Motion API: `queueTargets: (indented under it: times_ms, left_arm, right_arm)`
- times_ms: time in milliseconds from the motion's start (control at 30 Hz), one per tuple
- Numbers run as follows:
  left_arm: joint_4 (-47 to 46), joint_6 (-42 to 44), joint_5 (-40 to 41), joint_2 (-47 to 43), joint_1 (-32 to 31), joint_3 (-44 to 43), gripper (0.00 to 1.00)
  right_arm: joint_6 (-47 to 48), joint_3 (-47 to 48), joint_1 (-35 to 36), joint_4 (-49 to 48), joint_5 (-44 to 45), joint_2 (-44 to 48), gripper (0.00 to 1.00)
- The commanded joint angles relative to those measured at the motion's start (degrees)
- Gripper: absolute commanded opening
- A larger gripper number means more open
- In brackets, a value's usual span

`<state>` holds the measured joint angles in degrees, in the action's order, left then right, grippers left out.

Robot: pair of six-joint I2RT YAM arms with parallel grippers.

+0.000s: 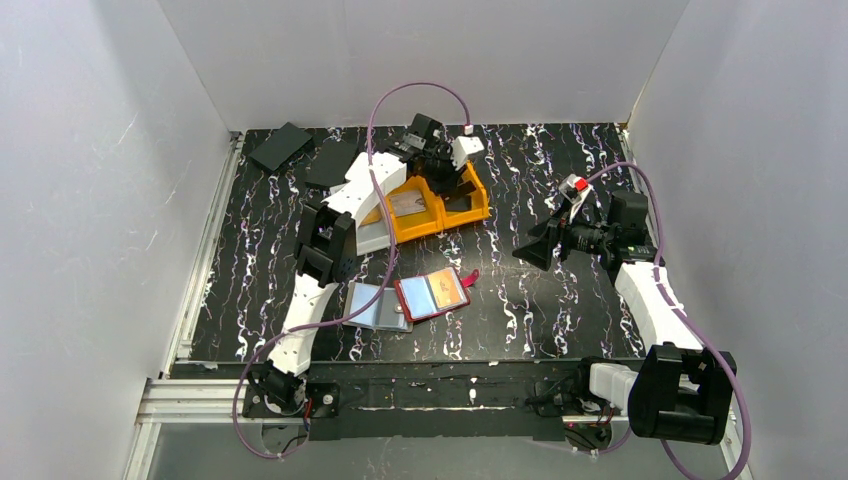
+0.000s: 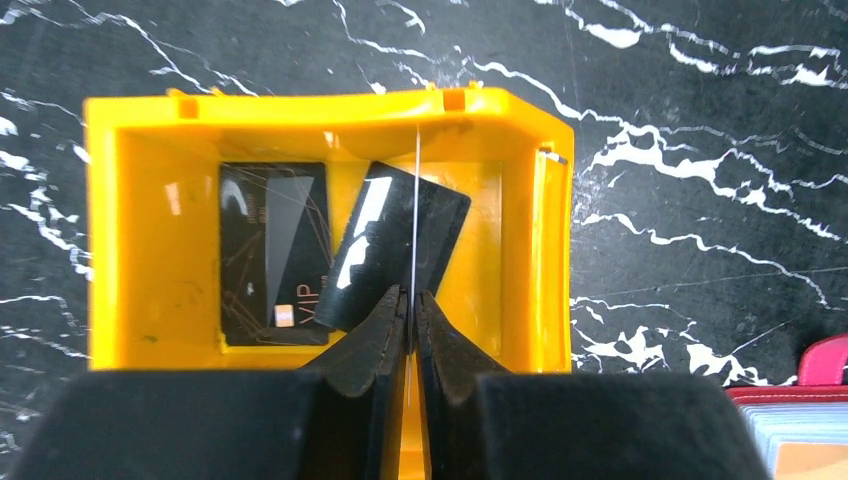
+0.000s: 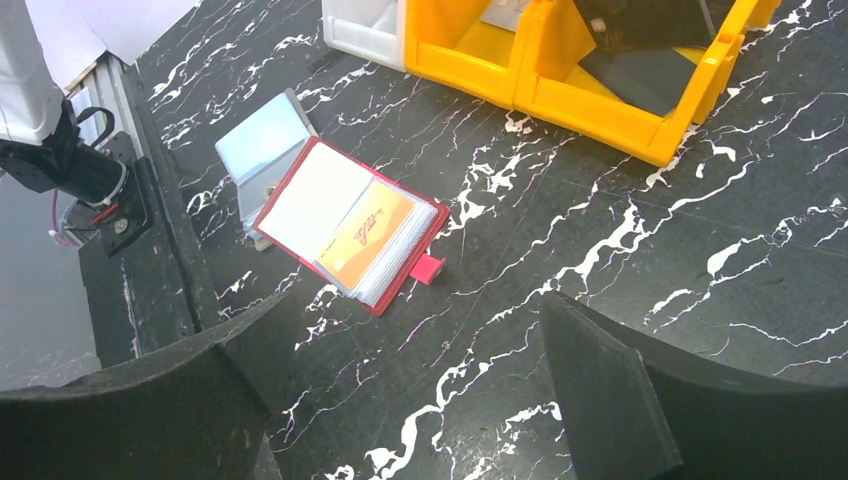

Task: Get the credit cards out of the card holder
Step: Place the credit card in the storage box.

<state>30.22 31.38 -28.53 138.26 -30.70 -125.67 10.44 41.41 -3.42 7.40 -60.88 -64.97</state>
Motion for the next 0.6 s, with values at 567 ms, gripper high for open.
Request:
queueTargets:
  times_ms: [567]
  left_arm:
    - [2.86,-5.78,1.82,-2.85,-0.6,-4.39,0.18]
  right_arm:
    - [-1.29,-0.44,-0.4,-2.81,-2.29,0.01,0.98]
